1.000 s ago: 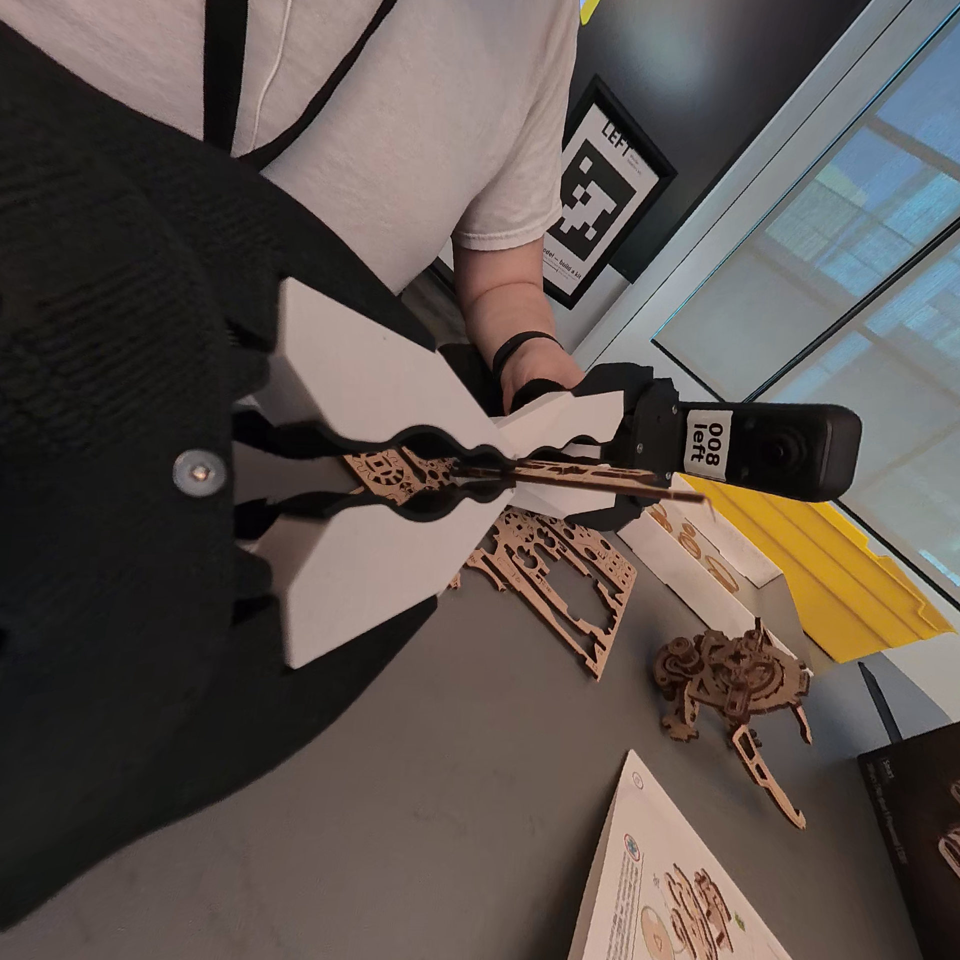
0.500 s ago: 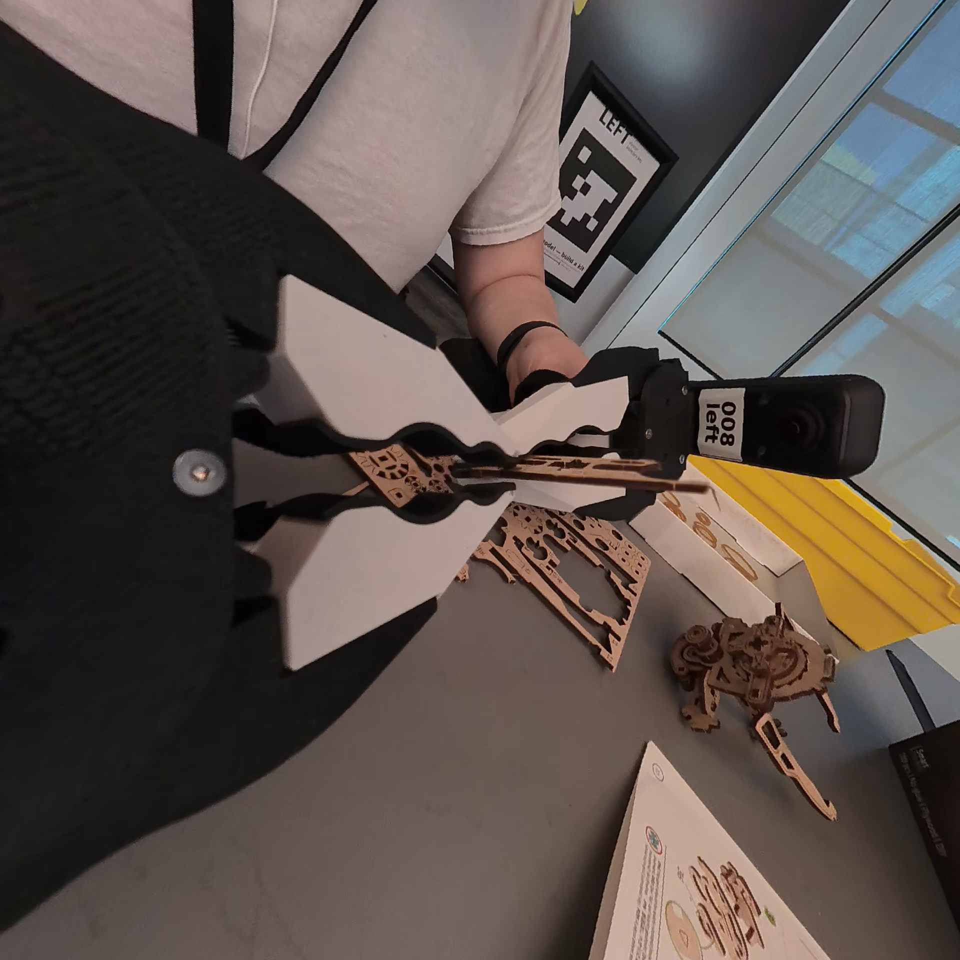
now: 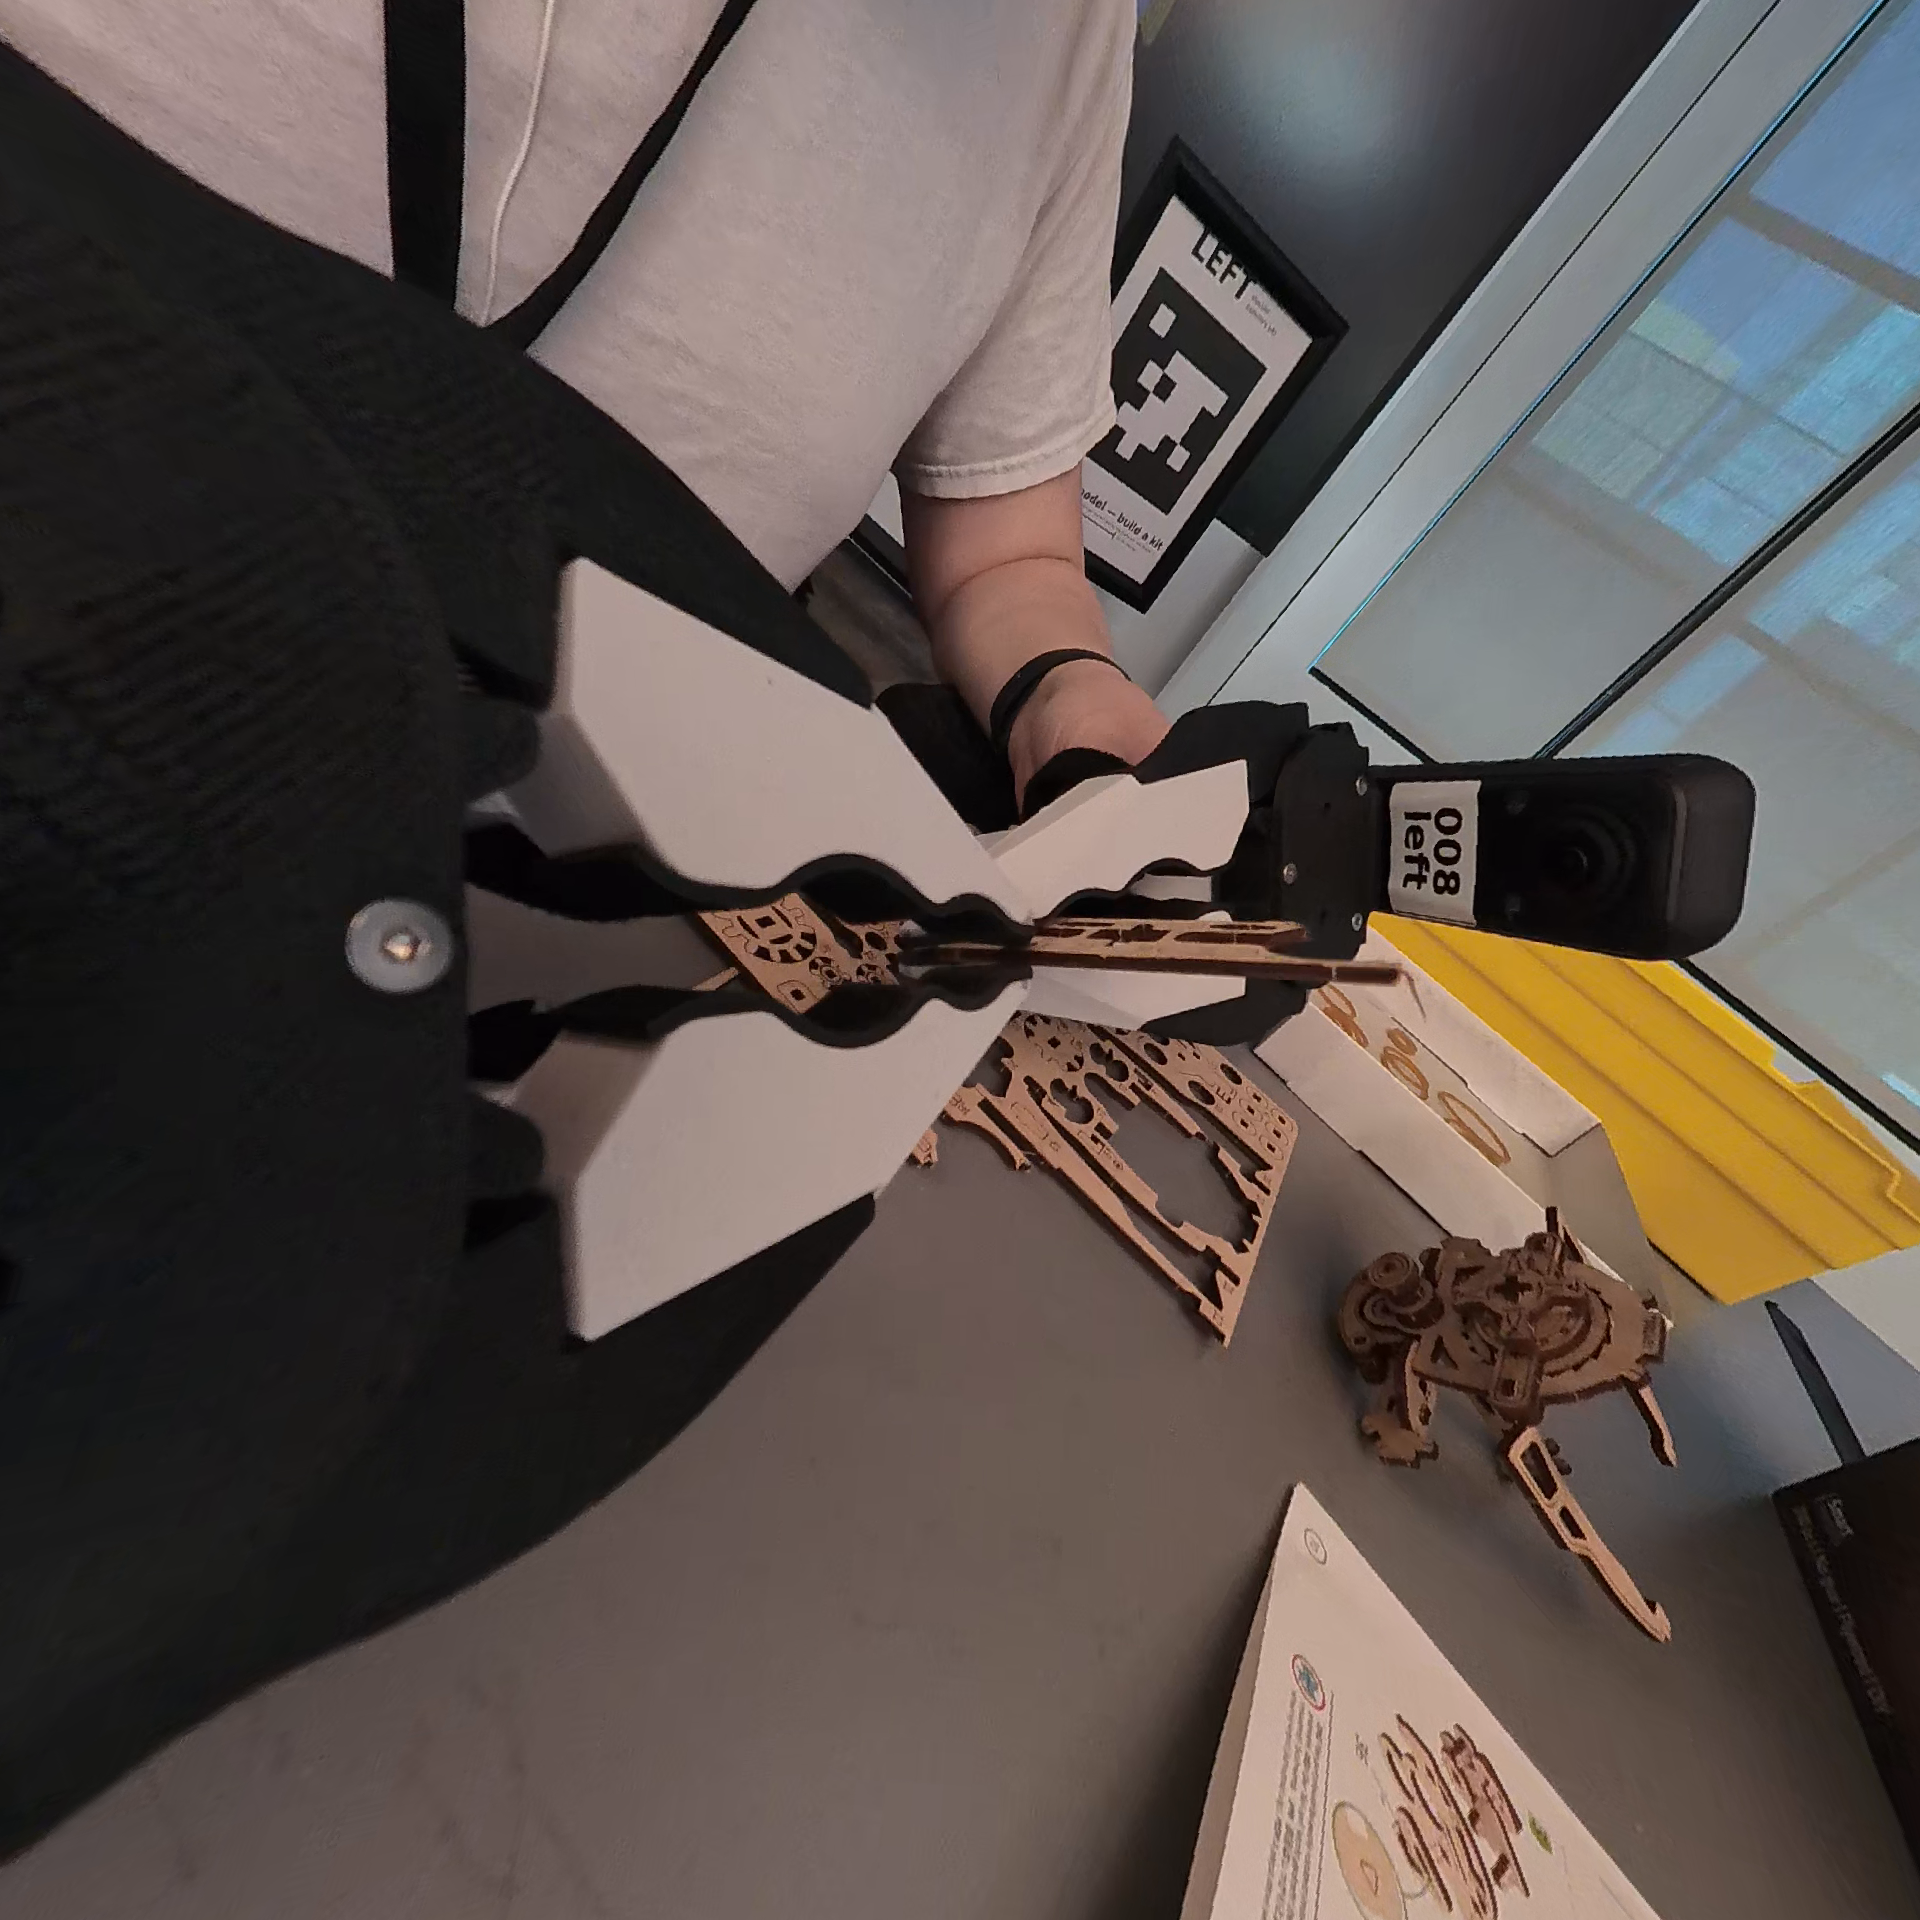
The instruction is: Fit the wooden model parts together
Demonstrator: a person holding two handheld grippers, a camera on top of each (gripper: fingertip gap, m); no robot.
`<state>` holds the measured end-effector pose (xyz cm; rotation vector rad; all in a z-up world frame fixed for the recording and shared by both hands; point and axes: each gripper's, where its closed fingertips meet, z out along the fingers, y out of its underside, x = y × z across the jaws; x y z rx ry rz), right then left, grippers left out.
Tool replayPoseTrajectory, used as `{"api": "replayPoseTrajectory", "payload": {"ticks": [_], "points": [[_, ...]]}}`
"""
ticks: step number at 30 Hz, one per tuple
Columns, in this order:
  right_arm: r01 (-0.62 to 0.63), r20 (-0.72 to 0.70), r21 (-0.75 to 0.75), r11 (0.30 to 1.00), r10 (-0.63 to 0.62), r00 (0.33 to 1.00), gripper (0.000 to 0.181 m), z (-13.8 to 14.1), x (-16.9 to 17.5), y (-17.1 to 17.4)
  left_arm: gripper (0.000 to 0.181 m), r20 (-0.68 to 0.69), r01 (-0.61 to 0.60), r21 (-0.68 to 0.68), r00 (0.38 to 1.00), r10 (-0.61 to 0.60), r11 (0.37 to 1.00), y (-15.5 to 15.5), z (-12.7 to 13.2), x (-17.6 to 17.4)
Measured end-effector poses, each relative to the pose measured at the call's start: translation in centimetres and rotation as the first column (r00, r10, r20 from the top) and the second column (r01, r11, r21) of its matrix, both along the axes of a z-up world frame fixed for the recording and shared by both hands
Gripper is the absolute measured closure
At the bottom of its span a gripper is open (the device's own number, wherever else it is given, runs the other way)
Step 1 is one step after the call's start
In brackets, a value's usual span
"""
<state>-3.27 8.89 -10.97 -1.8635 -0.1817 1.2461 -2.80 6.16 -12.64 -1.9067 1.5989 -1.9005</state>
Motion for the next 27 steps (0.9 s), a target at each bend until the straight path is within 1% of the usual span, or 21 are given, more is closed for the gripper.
{"api": "replayPoseTrajectory", "payload": {"ticks": [11, 21, 27], "points": [[0.007, 0.033, -0.01, 1.0, -0.006, 0.999, 0.181, -0.3, 0.0, 0.0, 0.181, -0.005, -0.005, 0.02, 1.0, 0.005, 1.0, 0.0, -0.1, 0.0], [0.026, 0.108, 0.001, 1.0, -0.026, 0.994, 0.181, -1.0, 0.0, 0.0, 0.18, -0.018, -0.047, 0.13, 0.999, 0.049, 0.99, -0.1, -0.5, -0.1], [0.058, 0.207, 0.009, 0.998, -0.059, 0.977, 0.181, -1.9, 0.0, 0.4, 0.179, -0.051, -0.063, 0.151, 0.996, 0.071, 0.986, 0.1, -1.2, 0.0]]}}
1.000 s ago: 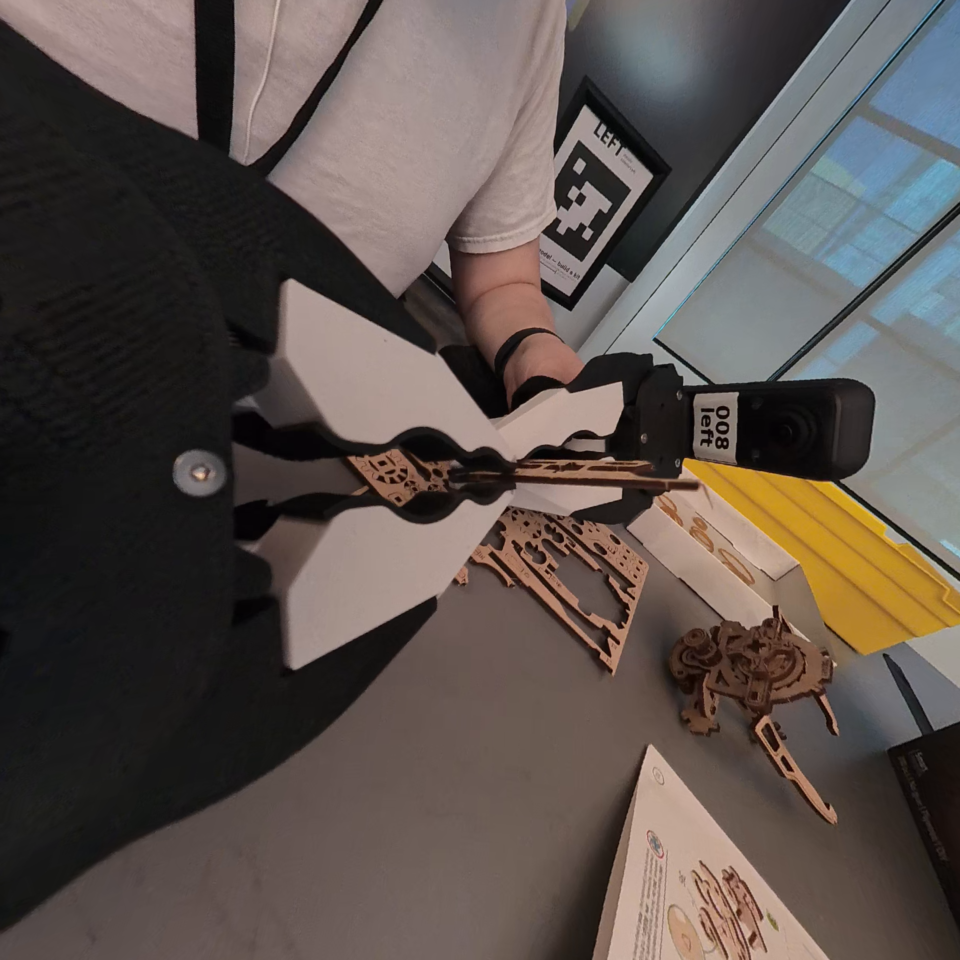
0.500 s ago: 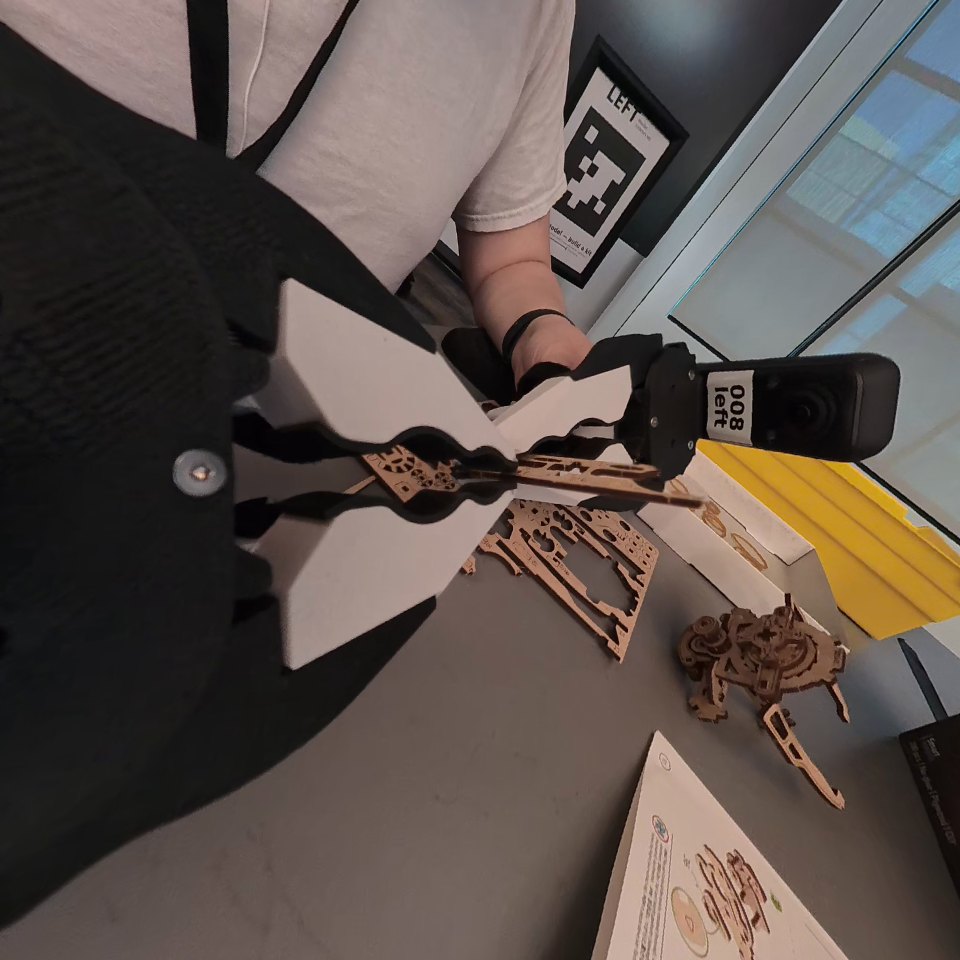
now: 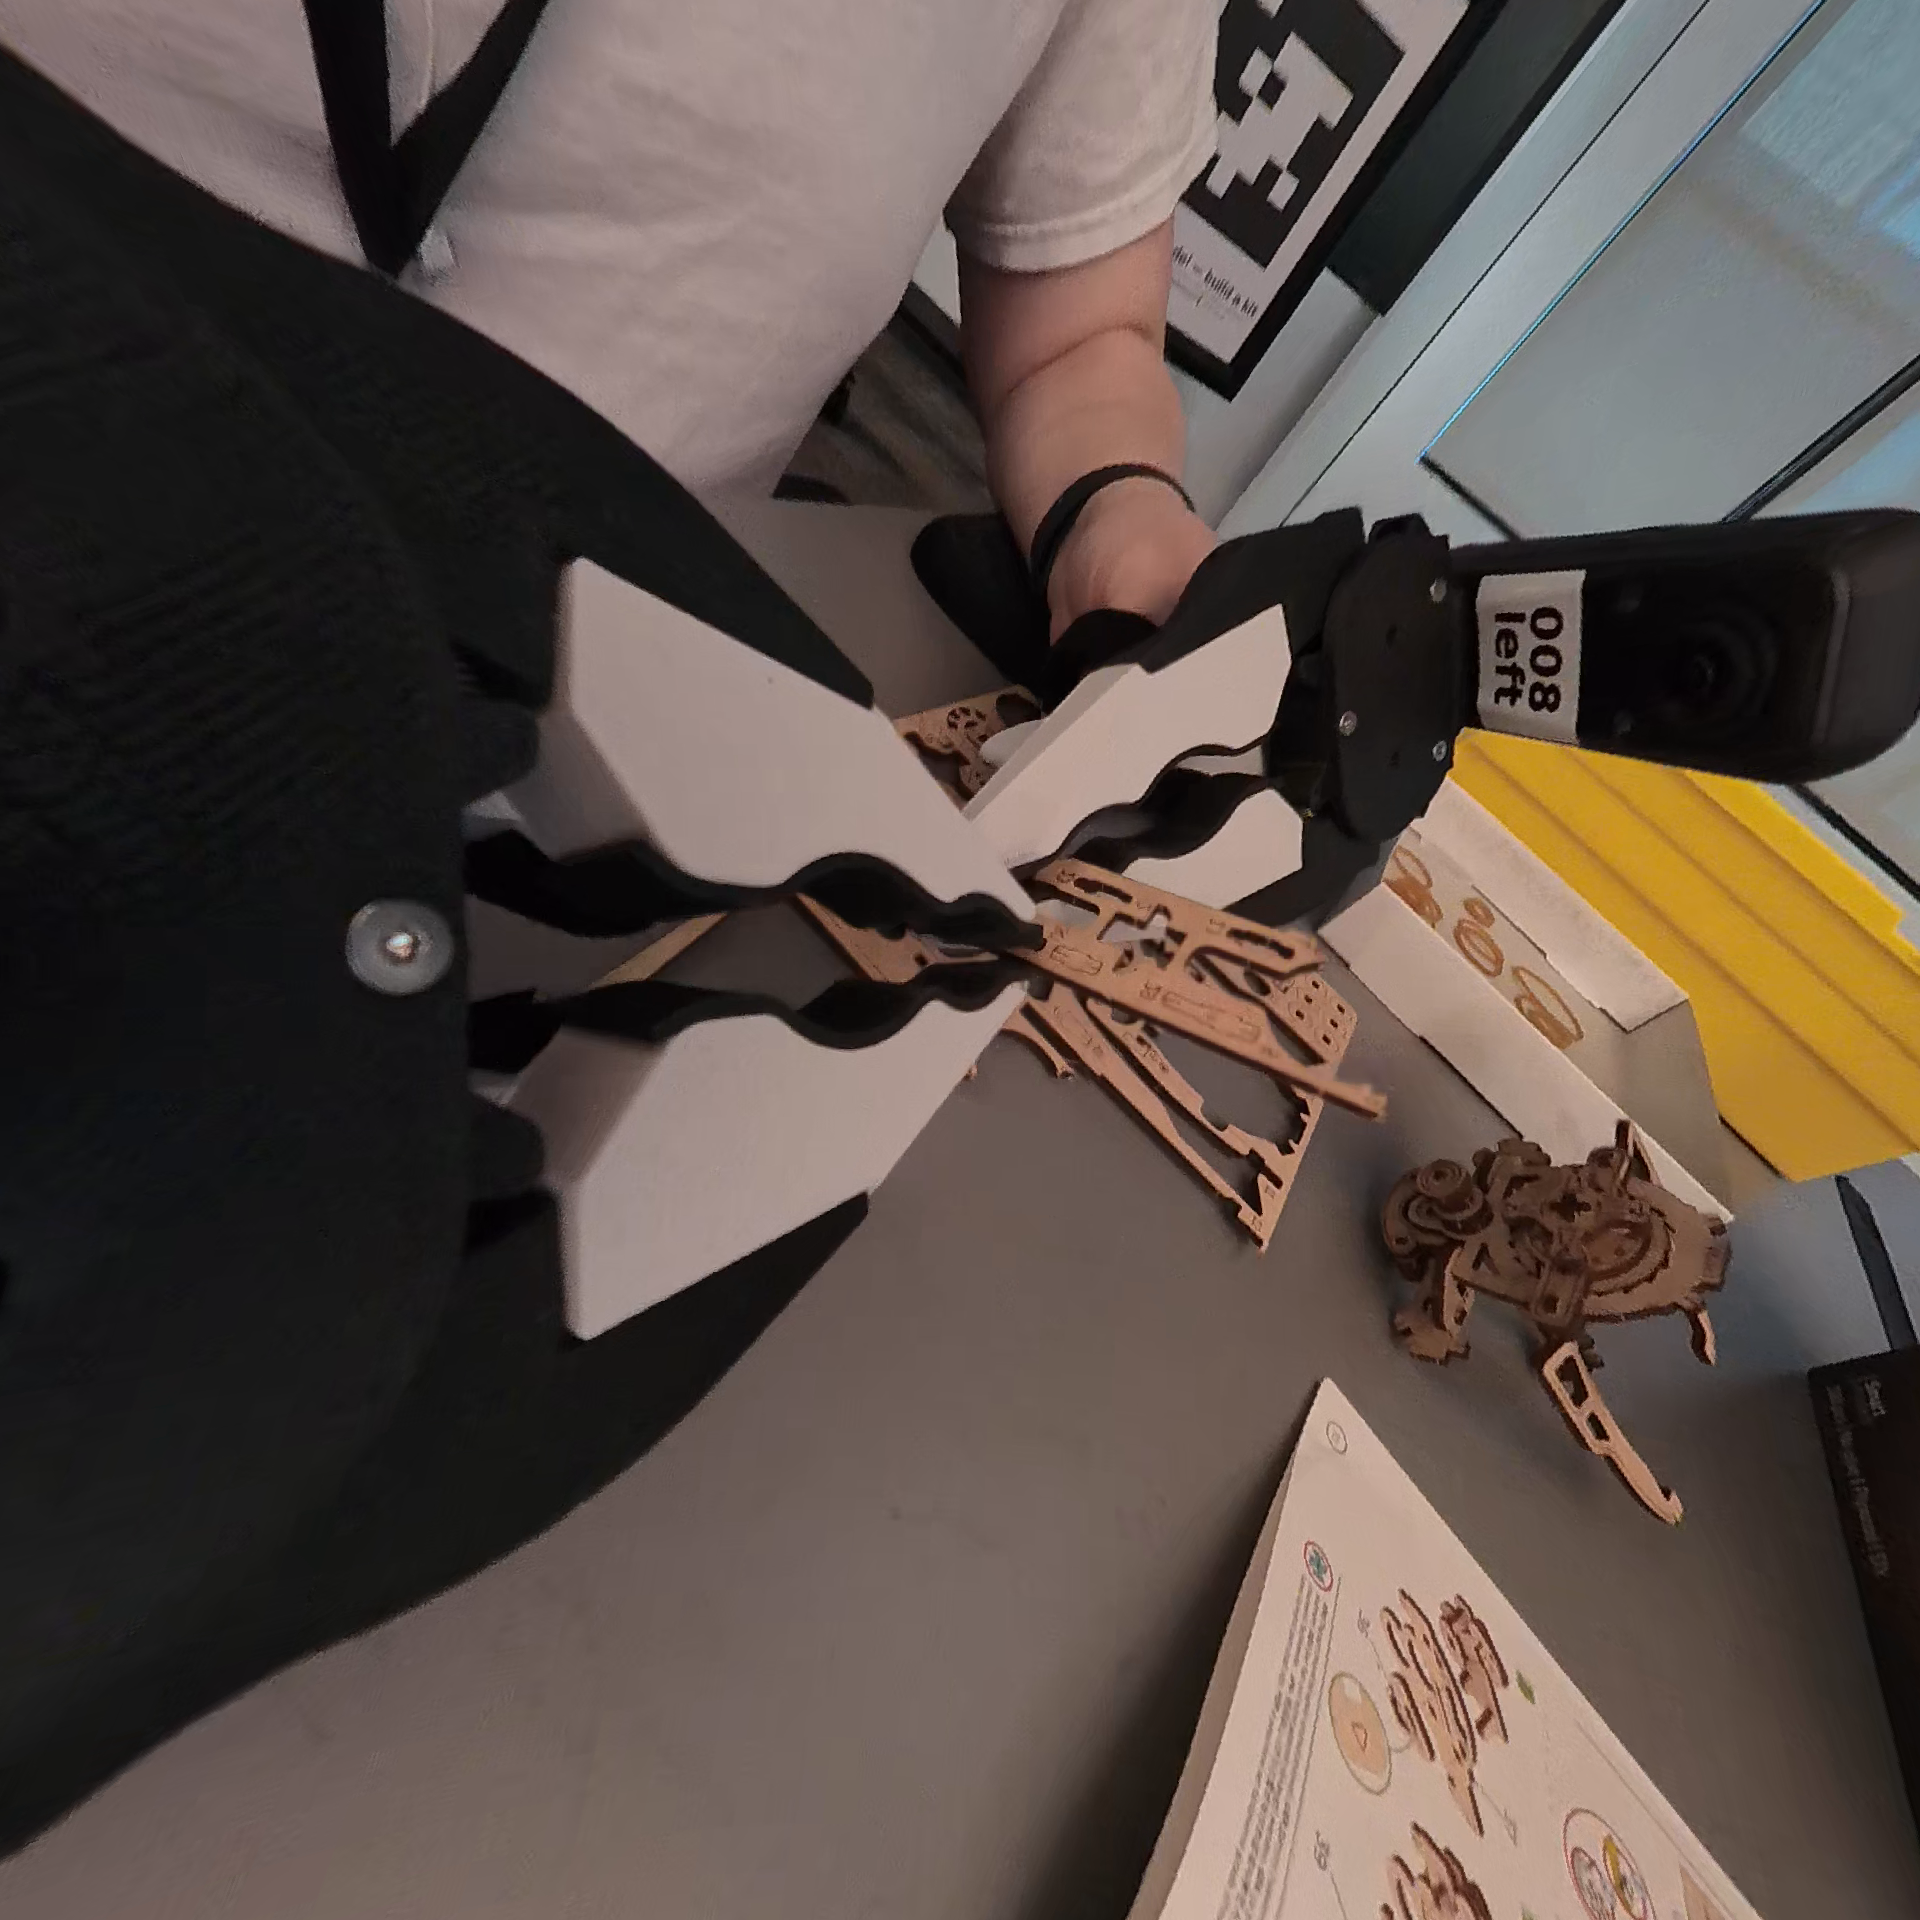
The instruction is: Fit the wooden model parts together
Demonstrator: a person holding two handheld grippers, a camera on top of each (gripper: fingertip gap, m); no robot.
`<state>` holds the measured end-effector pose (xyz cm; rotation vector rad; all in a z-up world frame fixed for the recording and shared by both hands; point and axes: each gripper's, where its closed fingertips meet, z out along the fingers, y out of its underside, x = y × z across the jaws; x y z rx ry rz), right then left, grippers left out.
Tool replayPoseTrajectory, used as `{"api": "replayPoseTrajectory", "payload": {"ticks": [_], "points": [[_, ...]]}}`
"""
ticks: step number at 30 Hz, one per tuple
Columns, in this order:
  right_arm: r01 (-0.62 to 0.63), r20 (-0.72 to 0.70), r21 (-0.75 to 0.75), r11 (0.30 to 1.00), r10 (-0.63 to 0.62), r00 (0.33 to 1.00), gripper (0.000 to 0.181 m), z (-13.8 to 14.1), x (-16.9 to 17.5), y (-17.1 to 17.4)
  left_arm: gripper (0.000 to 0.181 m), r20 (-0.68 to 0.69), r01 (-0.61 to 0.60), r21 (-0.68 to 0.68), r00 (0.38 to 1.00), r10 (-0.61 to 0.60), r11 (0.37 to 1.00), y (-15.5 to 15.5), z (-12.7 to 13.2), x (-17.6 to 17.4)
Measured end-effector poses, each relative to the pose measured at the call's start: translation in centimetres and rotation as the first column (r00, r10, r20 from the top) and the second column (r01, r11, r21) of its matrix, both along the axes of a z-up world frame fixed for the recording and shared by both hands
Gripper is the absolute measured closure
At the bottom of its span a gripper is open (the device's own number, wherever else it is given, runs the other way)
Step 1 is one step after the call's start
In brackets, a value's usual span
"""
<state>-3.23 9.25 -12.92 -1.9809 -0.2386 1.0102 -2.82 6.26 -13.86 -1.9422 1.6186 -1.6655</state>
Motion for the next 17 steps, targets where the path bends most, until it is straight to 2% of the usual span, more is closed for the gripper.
{"api": "replayPoseTrajectory", "payload": {"ticks": [3, 6, 8, 11, 14, 17], "points": [[0.01, 0.021, 0.09, 0.996, -0.012, 1.0, 0.181, 1.0, 0.1, 0.0, 0.181, 0.018, -0.002, -0.01, 1.0, 0.003, 1.0, 0.3, 0.2, 0.1], [-0.013, -0.168, 0.145, 0.989, 0.038, 0.985, 0.181, 3.6, 0.4, -0.9, 0.181, 0.107, 0.068, -0.206, 0.993, -0.046, 0.976, -0.4, 2.7, 0.0], [0.032, -0.208, 0.197, 0.98, 0.01, 0.978, 0.18, 4.8, 1.5, -1.1, 0.181, 0.129, 0.082, -0.231, 0.99, -0.054, 0.97, -0.2, 3.1, -0.3], [0.066, -0.136, 0.234, 0.97, -0.034, 0.99, 0.18, 4.8, 2.1, -1.5, 0.181, 0.18, 0.13, -0.293, 0.981, -0.079, 0.947, -0.3, 4.4, -0.9], [0.013, -0.04, 0.327, 0.945, 0.0, 0.999, 0.176, 5.6, 0.9, -2.5, 0.181, 0.228, 0.221, -0.441, 0.965, -0.13, 0.87, -1.3, 6.2, -1.4], [-0.031, 0.151, 0.441, 0.897, -0.04, 0.988, 0.168, 6.1, -0.3, -3.0, 0.181, 0.246, 0.282, -0.538, 0.954, -0.172, 0.794, -2.5, 7.0, -1.8]]}}
